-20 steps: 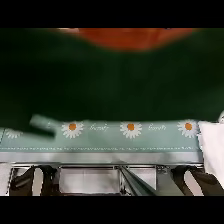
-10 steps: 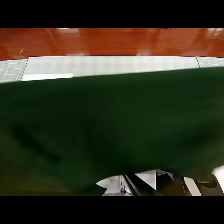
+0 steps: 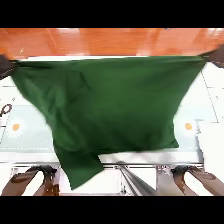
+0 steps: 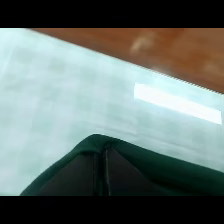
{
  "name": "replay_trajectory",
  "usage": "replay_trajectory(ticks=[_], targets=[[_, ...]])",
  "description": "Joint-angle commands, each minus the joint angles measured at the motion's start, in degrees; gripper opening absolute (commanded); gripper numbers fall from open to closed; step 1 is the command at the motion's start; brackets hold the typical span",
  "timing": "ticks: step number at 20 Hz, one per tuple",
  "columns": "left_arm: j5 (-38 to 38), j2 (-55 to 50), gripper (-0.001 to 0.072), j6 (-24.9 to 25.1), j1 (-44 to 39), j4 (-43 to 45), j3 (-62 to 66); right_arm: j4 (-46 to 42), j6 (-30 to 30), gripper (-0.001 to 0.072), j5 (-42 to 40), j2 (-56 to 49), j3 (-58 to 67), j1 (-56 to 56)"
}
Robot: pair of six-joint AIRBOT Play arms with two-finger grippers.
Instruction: Fold the shirts.
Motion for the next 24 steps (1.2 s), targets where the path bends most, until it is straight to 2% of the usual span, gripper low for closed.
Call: replay_trajectory(ticks=[1, 5, 8, 11, 14, 16, 18, 20, 24], targets=[[11.87, -20.31, 0.0022, 0.85, -0.76, -4.24, 3.39, 10.32, -5.31, 0.0018, -11.02, -17.55, -0.46, 0.04], [11.87, -37.81, 0.0022, 0.85, -2.01, -4.48, 16.79, 11.76, -7.06, 0.0019, -19.74, -33.94, 6.91, 0.04], [10.93, -46.42, 0.0021, -0.66, -2.14, -4.48, 26.25, 11.67, -4.59, 0.0018, -19.41, -43.28, 15.76, 0.04], [5.01, -49.51, 0.0022, -1.2, -2.97, -4.44, 29.11, 11.65, -4.11, 0.0018, -14.67, -47.8, 20.94, 0.07], [-4.74, -49.0, 0.0022, 3.65, -3.15, -4.46, 29.09, 11.45, -4.11, 0.0019, -9.77, -47.21, 20.92, -0.17], [-13.46, -48.28, 0.0022, 7.98, -2.99, -4.37, 28.98, 11.45, -3.82, 0.0019, -2.6, -47.15, 20.92, -0.94], [-20.35, -47.41, 0.0022, 9.51, -2.6, -4.22, 28.35, 10.12, -3.48, 0.0019, 4.7, -47.19, 20.9, -1.75], [-23.52, -46.14, 0.0022, 10.84, -2.32, -4.2, 25.64, 7.45, -3.5, 0.0019, 9.33, -47.19, 20.9, -2.16], [-24.26, -43.58, 0.0022, 12.48, -2.25, -3.72, 16.72, 5.03, -3.63, 0.0019, 12.61, -47.76, 20.79, -2.19]])
